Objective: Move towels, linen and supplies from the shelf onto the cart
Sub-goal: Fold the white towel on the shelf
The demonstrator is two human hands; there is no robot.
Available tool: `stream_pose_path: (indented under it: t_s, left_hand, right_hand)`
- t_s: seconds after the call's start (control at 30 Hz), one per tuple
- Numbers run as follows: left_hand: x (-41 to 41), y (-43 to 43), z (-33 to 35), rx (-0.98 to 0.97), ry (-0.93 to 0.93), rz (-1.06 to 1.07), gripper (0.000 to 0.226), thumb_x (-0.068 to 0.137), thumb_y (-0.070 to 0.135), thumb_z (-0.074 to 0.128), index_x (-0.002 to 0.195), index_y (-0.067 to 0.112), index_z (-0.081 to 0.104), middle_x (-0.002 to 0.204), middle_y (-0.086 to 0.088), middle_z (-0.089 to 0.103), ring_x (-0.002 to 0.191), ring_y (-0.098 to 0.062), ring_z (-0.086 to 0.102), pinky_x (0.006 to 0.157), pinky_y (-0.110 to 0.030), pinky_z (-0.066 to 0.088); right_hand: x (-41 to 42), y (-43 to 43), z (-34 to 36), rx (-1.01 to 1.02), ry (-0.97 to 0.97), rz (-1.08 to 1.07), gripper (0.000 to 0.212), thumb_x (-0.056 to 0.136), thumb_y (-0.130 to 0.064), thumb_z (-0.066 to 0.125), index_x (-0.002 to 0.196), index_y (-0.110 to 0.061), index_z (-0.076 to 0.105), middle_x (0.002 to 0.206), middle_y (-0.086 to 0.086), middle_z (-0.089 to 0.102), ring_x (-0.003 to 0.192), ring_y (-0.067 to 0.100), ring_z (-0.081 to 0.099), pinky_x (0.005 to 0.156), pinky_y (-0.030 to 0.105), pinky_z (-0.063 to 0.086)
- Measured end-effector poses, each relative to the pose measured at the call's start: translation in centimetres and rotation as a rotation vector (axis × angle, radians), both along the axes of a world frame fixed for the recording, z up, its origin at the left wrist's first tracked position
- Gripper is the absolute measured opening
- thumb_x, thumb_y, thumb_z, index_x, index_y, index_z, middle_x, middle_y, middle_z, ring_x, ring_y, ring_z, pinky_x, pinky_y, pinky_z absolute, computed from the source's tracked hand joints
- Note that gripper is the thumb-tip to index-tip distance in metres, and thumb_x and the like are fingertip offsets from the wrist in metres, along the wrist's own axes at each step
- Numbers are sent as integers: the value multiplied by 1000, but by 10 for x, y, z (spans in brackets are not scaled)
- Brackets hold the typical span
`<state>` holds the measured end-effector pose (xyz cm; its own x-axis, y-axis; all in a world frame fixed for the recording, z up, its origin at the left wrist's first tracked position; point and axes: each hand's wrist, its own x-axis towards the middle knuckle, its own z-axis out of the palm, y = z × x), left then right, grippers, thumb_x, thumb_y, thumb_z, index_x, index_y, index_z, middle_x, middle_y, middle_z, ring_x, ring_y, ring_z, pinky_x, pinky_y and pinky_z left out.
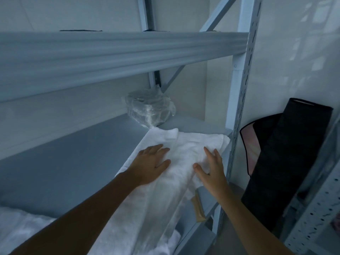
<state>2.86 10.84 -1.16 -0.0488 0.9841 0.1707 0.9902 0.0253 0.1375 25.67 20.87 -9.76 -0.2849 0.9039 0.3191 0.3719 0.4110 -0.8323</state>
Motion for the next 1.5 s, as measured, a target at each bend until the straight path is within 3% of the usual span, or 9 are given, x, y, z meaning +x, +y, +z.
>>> stream_pose_path:
  t_s: [0.13,0.23,0.37,0.67,0.9,1.07,1.27,1.4,1.5]
  left_hand:
    - [6,12,-18,-67,2,-4,83,79,74,0,151,44,29,164,10,17,152,-12,10,122,-38,5]
    - [3,13,-19,-69,25,-5,82,81,74,-1,152,44,26,165,9,14,152,-12,7,123,-39,5]
    - [4,11,-21,-39,25,-10,80,83,73,2,152,42,26,164,8,19,152,-13,12,123,-39,8]
    - [15,-7,-7,235,240,20,60,94,57,30,131,20,59,125,-3,62,112,-27,59,94,-42,48]
    - [26,-32,-7,116,138,111,68,91,66,19,138,28,50,133,5,56,119,-21,53,101,-40,41]
    - [24,-48,-3,104,-33,90,74,88,70,20,145,29,42,144,8,50,127,-16,52,108,-34,36]
    - [-16,-75,1,197,-32,264,73,87,69,16,140,30,47,136,4,57,124,-20,52,103,-34,38]
    - [-35,-90,-9,266,-366,379,56,94,61,39,134,25,54,127,2,63,118,-20,59,99,-29,42]
    - [-34,-89,-19,274,-205,312,75,85,69,18,133,26,54,130,4,62,119,-21,57,101,-34,39]
  right_hand:
    - [11,1,-10,-178,155,-2,87,87,-41,70,155,-24,17,158,-4,24,145,15,25,116,39,31]
    - [12,4,-13,-385,315,26,52,86,-28,74,127,-29,42,132,-9,53,118,11,56,91,21,49]
    - [11,16,-27,-502,430,80,34,81,-33,79,105,-32,55,113,-3,69,103,16,68,80,26,55]
    - [29,-21,-12,-155,339,68,65,78,-24,79,135,-26,49,116,-11,66,105,5,64,86,26,56]
    - [27,-29,28,4,75,105,81,87,-29,66,153,-38,19,146,-5,49,127,15,52,100,42,50]
    - [0,-35,68,162,16,166,87,90,-24,67,149,-49,8,116,0,67,89,17,67,68,24,51]
    - [-47,-42,103,209,-5,223,68,89,-23,65,143,-45,31,110,-2,66,92,17,64,71,25,44]
    - [-89,-46,117,215,5,232,59,87,-16,64,139,-35,43,106,-1,64,97,23,63,72,22,38]
    - [-125,-49,127,194,-21,214,57,87,-15,65,140,-28,47,114,3,65,103,24,62,77,20,37]
